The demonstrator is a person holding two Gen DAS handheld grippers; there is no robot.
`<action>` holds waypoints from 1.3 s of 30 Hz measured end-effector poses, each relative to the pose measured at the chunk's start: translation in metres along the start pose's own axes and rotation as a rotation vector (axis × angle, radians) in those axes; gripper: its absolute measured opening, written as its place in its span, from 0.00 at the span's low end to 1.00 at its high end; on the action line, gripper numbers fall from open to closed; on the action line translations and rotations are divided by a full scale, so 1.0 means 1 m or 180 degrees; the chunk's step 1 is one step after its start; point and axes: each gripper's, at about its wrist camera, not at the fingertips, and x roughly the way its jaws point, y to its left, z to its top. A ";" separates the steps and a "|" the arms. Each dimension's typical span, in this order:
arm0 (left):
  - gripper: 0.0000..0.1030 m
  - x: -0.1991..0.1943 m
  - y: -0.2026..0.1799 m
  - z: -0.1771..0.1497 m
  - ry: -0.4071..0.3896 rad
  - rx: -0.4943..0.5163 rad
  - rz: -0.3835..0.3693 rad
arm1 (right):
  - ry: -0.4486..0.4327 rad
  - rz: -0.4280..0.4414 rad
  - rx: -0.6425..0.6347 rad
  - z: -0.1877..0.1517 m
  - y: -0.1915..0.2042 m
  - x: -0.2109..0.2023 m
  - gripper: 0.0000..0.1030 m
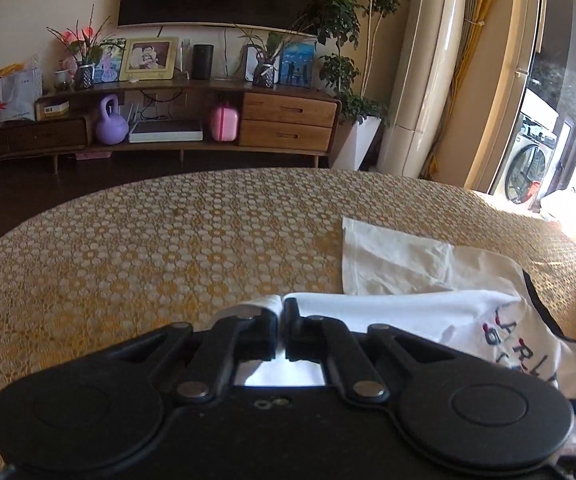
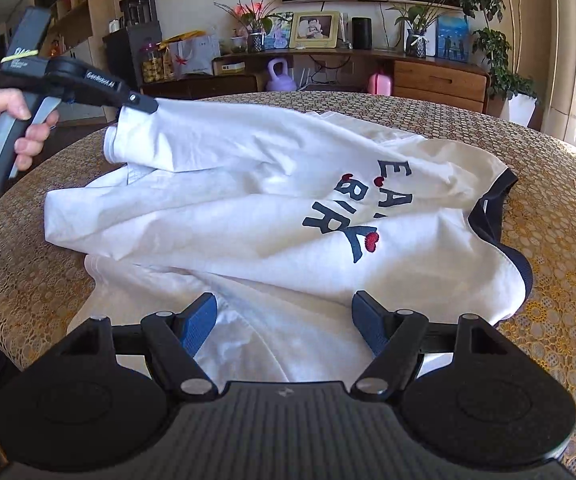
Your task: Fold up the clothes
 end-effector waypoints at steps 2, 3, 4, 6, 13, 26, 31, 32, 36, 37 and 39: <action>1.00 0.015 0.003 0.022 -0.0067 -0.0028 0.0065 | -0.0012 0.0016 0.0000 -0.002 0.000 -0.002 0.72; 1.00 0.022 0.004 0.032 -0.0089 -0.0042 0.0086 | -0.0014 0.0023 -0.0001 -0.003 0.000 -0.003 0.72; 1.00 0.031 0.004 0.040 -0.0099 -0.0023 0.0117 | -0.0008 0.0028 -0.0010 -0.003 -0.001 -0.003 0.72; 1.00 0.052 0.002 0.054 -0.0083 0.0086 0.0198 | 0.0013 0.0030 -0.0038 -0.004 -0.001 -0.004 0.72; 1.00 0.109 0.007 0.058 0.0137 0.0225 0.0487 | 0.0039 0.0026 -0.0052 -0.005 -0.002 -0.005 0.72; 1.00 0.031 0.048 0.025 0.0528 0.0093 -0.0335 | -0.0097 -0.0050 0.0239 0.001 0.003 -0.023 0.72; 1.00 -0.020 0.053 -0.027 0.0786 0.0048 -0.0738 | -0.0202 -0.0137 0.0334 -0.001 0.005 -0.042 0.72; 1.00 -0.028 0.055 -0.039 0.0829 0.0044 -0.0751 | -0.0207 -0.0155 0.0343 -0.002 0.005 -0.045 0.72; 1.00 -0.056 0.057 -0.080 0.0913 0.0051 -0.0753 | -0.0204 -0.0187 0.0353 -0.008 0.009 -0.054 0.72; 1.00 -0.061 0.059 -0.087 0.0927 0.0022 -0.0778 | -0.0197 -0.0191 0.0351 -0.009 0.010 -0.056 0.72; 1.00 -0.067 0.061 -0.098 0.0951 -0.0001 -0.0842 | -0.0181 -0.0191 0.0359 -0.012 0.011 -0.058 0.72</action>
